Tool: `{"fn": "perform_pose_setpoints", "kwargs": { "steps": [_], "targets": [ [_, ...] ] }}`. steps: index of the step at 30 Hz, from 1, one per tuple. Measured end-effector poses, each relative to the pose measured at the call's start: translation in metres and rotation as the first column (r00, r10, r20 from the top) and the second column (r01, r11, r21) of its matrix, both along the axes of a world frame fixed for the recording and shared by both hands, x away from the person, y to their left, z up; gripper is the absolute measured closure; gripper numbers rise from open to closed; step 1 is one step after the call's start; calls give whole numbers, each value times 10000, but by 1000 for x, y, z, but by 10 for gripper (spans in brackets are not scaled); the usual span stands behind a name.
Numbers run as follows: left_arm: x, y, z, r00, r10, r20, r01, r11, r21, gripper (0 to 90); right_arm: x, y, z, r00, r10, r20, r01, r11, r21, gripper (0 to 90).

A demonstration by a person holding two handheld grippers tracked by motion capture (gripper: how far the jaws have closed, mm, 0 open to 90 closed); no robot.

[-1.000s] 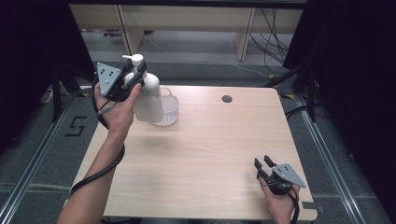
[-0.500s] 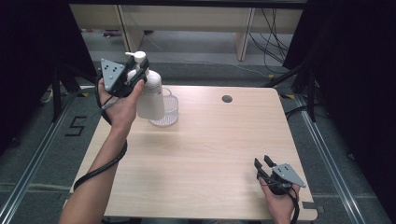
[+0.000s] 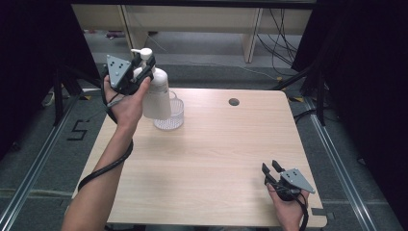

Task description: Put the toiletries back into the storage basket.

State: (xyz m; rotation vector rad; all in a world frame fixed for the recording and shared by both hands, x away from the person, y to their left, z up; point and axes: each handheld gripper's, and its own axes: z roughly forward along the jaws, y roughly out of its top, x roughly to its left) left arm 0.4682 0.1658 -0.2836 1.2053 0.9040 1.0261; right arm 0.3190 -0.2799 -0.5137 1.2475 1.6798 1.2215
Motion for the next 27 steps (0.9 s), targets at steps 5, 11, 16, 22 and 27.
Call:
{"fn": "perform_pose_setpoints", "kwargs": {
  "steps": [5, 11, 16, 22, 27],
  "targets": [
    [4, 0, 1, 10000, 19, -10, -19, 10000, 22, 588, 0, 0, 0, 10000, 4, -48, -4, 10000, 7, 573],
    [9, 0, 0, 10000, 14, 27, -14, 10000, -15, 588, 0, -1, 0, 10000, 3, 81, -2, 9999, -101, 573],
    [13, 1, 0, 9999, -25, 110, 23, 9999, 147, 588, 0, -1, 0, 10000, -35, 64, 35, 9999, -105, 573],
    [20, 0, -1, 9999, -17, 104, 16, 9999, 138, 588, 0, -1, 0, 10000, -17, 87, 18, 9999, -132, 573],
    [24, -1, -1, 10000, -13, 72, 12, 9999, 133, 588, 0, -1, 0, 10000, -4, -4, 4, 10000, -81, 573]
  ]
}}
